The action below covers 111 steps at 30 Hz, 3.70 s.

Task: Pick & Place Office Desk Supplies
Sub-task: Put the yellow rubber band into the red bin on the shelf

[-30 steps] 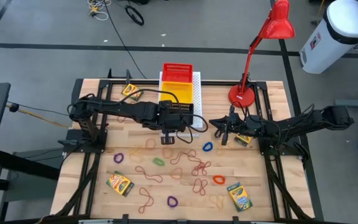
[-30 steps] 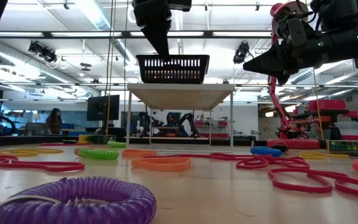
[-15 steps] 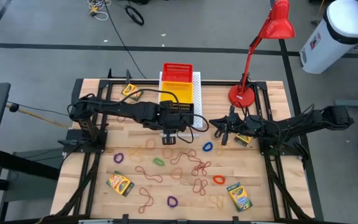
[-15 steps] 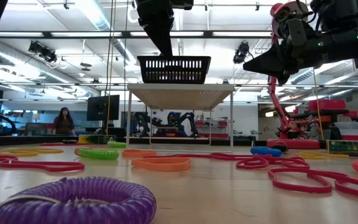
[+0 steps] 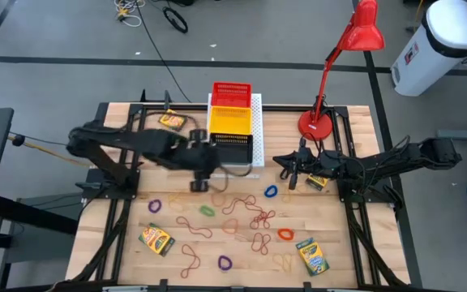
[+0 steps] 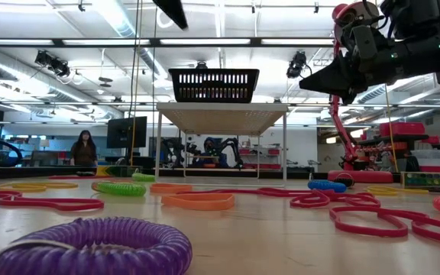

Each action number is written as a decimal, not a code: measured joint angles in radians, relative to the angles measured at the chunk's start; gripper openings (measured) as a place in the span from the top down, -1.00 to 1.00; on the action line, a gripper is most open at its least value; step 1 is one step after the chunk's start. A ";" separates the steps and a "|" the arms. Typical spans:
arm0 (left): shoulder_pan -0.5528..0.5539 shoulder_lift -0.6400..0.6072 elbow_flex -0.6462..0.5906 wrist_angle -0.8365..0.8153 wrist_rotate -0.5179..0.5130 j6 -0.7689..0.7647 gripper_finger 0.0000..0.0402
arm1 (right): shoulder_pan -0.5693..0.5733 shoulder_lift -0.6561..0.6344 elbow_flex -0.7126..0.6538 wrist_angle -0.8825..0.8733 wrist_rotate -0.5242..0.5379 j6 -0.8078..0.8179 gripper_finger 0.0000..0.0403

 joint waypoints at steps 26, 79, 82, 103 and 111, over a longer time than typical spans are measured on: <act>-0.253 -0.693 -1.557 1.895 -0.120 0.138 0.56 | 0.000 0.000 0.000 0.005 -0.015 0.060 0.95; -0.083 -0.654 -1.618 1.968 -0.055 0.101 0.88 | 0.079 0.394 0.452 -1.312 -0.146 0.310 0.26; -0.083 -0.654 -1.618 1.968 -0.055 0.101 0.88 | 0.060 0.432 0.452 -1.302 -0.175 0.272 0.26; -0.083 -0.654 -1.618 1.969 -0.055 0.101 0.88 | 0.057 0.309 0.528 -1.453 -0.220 0.246 0.97; -0.083 -0.654 -1.618 1.968 -0.055 0.101 0.88 | 0.150 0.182 0.714 -1.664 -0.069 0.343 0.99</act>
